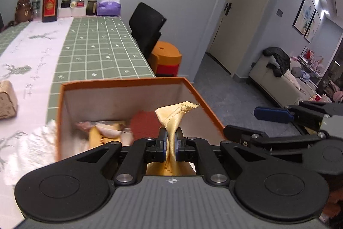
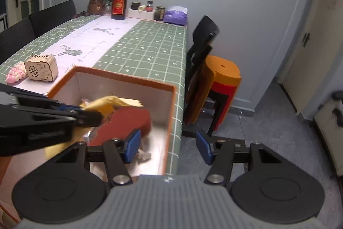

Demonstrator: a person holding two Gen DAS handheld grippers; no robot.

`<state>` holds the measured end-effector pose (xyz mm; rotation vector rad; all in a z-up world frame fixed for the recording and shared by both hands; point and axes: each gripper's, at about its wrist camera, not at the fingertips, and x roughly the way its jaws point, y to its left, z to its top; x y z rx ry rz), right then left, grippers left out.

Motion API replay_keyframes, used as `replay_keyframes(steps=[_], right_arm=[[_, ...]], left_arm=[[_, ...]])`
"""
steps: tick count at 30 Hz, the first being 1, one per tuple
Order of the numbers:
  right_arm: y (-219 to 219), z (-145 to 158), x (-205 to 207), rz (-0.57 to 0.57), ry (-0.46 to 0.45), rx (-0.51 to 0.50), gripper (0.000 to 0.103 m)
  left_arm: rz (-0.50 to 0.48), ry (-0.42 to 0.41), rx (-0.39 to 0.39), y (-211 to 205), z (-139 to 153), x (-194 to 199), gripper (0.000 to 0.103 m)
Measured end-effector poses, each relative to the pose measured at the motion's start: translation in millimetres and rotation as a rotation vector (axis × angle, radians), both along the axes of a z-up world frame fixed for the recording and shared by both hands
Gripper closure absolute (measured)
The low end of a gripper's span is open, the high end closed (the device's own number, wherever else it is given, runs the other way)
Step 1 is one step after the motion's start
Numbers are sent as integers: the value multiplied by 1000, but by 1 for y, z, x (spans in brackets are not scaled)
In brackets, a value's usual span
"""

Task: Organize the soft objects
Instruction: 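Drop the snack bag into the box with the right gripper while the left gripper drops the yellow cloth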

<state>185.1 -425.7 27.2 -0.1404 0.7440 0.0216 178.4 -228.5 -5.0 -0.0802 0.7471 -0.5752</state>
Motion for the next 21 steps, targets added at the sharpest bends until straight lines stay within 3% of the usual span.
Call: replay_keyframes(steps=[7,8,9,10,11,12,13,15,21], right_arm=[[-17,-13,-5,-3,27,6,46],[-20,-14,-5,-5,28,9,46],[-21,-15,-6,-6,29,11,46],[-23,-16,-6,-7,29,11,46],[-24,-16,-6,-7,28,11,46],[-24,-16,-7,-6,27,10,46],[-24,-16,-7,-5,25,12,46],[-24,-16,-7,-2,21,16,46],[-18,-13,-14,16,8,10,46]], left_arm=[[12,7,-10,-26,-10,4,95],[5,4,-16,-27,-11,5,89],[3,-4,-20,-28,-12,4,80],[11,-17,-18,-28,-13,3,58],[24,-26,-14,-28,-12,3,19],[43,-37,-21,-27,-12,1,5],[72,-57,-45,-25,-10,-3,1],[115,-66,-68,-23,-6,-5,1],[149,11,-112,-8,1,4,1]])
